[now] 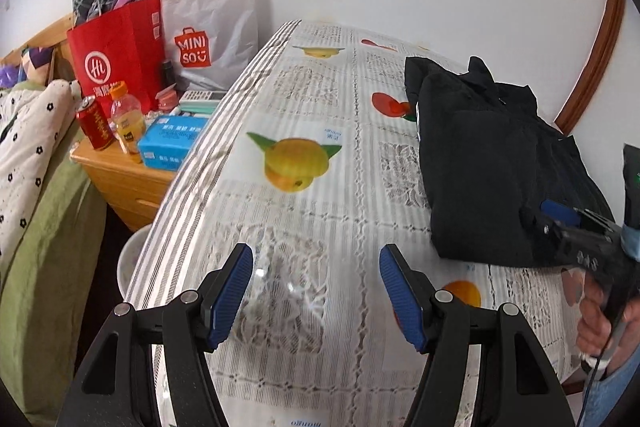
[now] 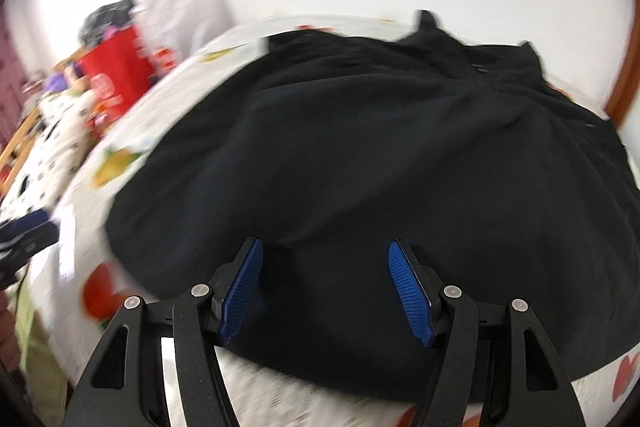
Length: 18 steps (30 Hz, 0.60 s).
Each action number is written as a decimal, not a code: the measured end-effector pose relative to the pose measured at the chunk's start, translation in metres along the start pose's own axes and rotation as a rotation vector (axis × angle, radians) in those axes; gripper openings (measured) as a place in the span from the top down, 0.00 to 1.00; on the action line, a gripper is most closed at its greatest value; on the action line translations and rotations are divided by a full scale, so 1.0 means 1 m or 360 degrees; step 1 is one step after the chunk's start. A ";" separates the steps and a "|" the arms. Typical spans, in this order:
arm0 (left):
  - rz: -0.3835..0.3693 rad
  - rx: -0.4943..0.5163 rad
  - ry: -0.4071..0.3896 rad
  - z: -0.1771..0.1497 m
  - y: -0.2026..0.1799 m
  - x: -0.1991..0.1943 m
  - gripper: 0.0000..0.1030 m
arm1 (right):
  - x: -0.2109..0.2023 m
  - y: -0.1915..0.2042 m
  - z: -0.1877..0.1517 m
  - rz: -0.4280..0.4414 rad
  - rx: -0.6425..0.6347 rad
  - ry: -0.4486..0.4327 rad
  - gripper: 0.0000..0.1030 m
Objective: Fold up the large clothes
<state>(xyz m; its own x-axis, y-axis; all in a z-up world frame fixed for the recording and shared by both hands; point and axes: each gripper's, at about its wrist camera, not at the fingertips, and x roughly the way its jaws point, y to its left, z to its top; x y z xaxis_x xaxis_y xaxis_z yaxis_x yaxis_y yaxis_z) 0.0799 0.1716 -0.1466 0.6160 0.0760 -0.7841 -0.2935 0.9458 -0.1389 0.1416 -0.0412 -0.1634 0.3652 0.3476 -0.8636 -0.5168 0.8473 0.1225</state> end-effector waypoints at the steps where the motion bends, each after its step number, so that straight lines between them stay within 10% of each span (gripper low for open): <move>1: -0.0010 -0.0010 0.0005 -0.002 0.001 0.000 0.38 | -0.002 0.010 -0.003 0.0021 -0.0047 0.0001 0.37; 8: -0.0049 -0.0013 -0.0016 -0.017 0.008 -0.008 0.38 | -0.011 0.070 -0.022 0.0126 -0.0342 -0.0037 0.36; 18: -0.0046 -0.0021 0.0004 -0.027 0.022 -0.015 0.38 | 0.002 0.130 -0.030 -0.0073 -0.0803 -0.0110 0.37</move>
<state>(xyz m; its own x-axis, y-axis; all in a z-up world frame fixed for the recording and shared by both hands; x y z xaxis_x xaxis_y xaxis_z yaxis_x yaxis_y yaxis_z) 0.0448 0.1828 -0.1542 0.6225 0.0482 -0.7812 -0.2852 0.9434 -0.1691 0.0515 0.0575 -0.1638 0.4378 0.3551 -0.8260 -0.8024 0.5688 -0.1808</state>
